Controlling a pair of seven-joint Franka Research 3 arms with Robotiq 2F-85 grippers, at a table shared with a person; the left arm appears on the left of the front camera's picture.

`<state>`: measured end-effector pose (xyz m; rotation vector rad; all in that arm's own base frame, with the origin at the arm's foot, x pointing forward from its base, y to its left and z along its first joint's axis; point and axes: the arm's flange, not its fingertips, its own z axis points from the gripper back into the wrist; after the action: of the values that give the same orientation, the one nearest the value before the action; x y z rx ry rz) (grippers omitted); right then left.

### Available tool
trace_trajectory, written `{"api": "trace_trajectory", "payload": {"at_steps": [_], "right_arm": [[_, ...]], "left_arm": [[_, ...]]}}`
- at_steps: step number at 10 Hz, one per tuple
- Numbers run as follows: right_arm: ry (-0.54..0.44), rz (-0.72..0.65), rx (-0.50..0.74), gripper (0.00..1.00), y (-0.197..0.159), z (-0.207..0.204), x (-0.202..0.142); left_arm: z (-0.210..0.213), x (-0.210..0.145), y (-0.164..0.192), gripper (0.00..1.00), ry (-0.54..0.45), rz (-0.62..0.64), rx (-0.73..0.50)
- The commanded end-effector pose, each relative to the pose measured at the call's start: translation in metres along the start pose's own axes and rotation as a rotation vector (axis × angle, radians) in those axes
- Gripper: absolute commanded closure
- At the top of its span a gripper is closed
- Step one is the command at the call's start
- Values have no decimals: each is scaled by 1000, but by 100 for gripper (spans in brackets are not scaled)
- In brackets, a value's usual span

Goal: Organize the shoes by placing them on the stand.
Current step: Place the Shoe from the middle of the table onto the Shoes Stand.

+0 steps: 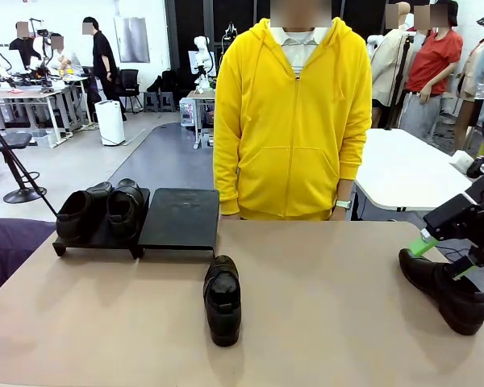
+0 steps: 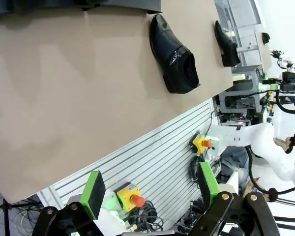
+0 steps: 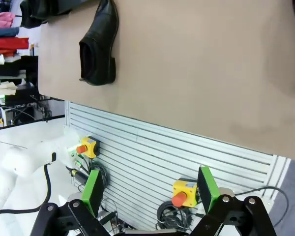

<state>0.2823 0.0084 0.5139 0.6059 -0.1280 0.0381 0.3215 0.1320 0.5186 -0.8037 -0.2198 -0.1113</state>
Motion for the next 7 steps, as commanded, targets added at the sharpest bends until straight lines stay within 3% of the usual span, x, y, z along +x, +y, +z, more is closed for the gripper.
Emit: {"api": "trace_trajectory", "payload": {"at_steps": [1, 3, 4, 7], "right_arm": [[-5, 25, 28, 0, 1, 2, 1], [-5, 25, 28, 0, 1, 2, 1], [-5, 25, 28, 0, 1, 2, 1], [-5, 25, 28, 0, 1, 2, 1]], "left_arm": [[0, -1, 0, 2, -2, -5, -9], [0, 0, 0, 2, 0, 0, 0], [-13, 6, -19, 2, 27, 67, 26], [-113, 75, -97, 2, 161, 228, 141]]}}
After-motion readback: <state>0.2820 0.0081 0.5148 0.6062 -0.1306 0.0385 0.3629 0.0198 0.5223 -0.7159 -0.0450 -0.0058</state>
